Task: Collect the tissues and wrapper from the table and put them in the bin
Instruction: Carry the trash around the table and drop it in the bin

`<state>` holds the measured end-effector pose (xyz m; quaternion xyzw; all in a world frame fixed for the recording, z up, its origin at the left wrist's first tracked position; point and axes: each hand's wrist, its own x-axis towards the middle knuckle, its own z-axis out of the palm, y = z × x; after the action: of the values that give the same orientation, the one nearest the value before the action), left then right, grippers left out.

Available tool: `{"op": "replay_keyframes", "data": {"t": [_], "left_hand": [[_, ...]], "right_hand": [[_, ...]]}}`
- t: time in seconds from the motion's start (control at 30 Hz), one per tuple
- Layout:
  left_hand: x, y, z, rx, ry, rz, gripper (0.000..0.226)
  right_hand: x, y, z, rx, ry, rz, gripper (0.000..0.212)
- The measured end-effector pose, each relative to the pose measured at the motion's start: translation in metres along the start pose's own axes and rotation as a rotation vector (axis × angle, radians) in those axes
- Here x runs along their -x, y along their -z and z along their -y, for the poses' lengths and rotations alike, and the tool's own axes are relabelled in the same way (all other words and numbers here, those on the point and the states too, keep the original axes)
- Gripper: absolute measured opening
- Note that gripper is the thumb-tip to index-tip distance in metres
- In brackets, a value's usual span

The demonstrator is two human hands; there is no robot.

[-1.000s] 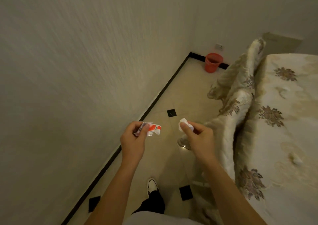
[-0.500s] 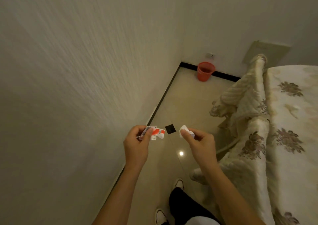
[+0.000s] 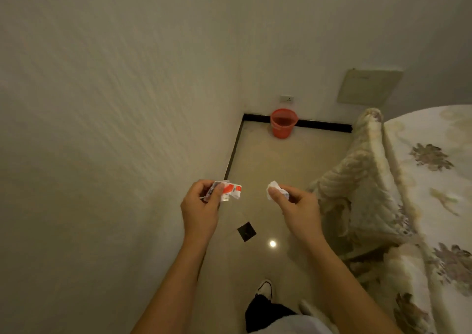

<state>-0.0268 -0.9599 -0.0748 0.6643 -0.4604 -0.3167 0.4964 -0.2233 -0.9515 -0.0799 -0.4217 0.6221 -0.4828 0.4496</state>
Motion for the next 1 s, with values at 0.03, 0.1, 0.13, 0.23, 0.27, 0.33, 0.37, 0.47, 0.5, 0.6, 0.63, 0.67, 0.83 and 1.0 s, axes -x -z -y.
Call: {"op": "replay_keyframes", "data": {"t": [0.03, 0.1, 0.13, 0.23, 0.27, 0.33, 0.37, 0.47, 0.5, 0.6, 0.63, 0.67, 0.83, 1.0], "left_hand": [[-0.016, -0.011, -0.004, 0.001, -0.001, 0.014, 0.011], [-0.043, -0.032, -0.011, 0.009, -0.003, 0.044, 0.010], [-0.055, -0.041, -0.013, 0.011, -0.004, 0.059, 0.009], [-0.087, -0.066, -0.018, 0.005, -0.018, 0.092, 0.009], [-0.098, -0.074, -0.020, 0.005, -0.021, 0.103, 0.010], [-0.120, -0.090, -0.022, 0.012, -0.015, 0.130, 0.011], [-0.131, -0.097, -0.024, 0.016, -0.013, 0.140, 0.011], [-0.167, -0.121, -0.026, 0.028, -0.010, 0.168, 0.011], [-0.179, -0.128, -0.027, 0.029, -0.013, 0.175, 0.010], [-0.223, -0.153, -0.030, 0.029, -0.033, 0.209, 0.005], [-0.240, -0.161, -0.030, 0.029, -0.039, 0.222, 0.004], [-0.257, -0.170, -0.031, 0.030, -0.039, 0.236, 0.003], [-0.357, -0.217, -0.045, 0.040, -0.050, 0.302, 0.005], [-0.446, -0.266, -0.065, 0.064, -0.095, 0.395, 0.006]], "right_hand": [[-0.017, 0.001, 0.005, -0.001, 0.004, -0.016, 0.020], [-0.048, 0.003, 0.012, -0.013, 0.000, -0.042, 0.020], [-0.061, 0.003, 0.014, -0.015, -0.010, -0.050, 0.019], [-0.098, 0.005, 0.018, -0.022, -0.033, -0.062, 0.014], [-0.109, 0.006, 0.018, -0.031, -0.038, -0.069, 0.016], [-0.133, 0.006, 0.019, -0.036, -0.050, -0.090, 0.020], [-0.144, 0.006, 0.021, -0.033, -0.057, -0.100, 0.020], [-0.182, 0.003, 0.023, -0.051, -0.084, -0.129, 0.021], [-0.193, 0.002, 0.024, -0.051, -0.088, -0.137, 0.021], [-0.236, -0.003, 0.028, -0.063, -0.100, -0.158, 0.019], [-0.252, -0.006, 0.030, -0.068, -0.103, -0.162, 0.019], [-0.269, -0.009, 0.033, -0.070, -0.105, -0.167, 0.019], [-0.364, -0.024, 0.061, -0.041, -0.083, -0.215, 0.001], [-0.451, -0.029, 0.083, -0.017, -0.073, -0.323, 0.006]]}}
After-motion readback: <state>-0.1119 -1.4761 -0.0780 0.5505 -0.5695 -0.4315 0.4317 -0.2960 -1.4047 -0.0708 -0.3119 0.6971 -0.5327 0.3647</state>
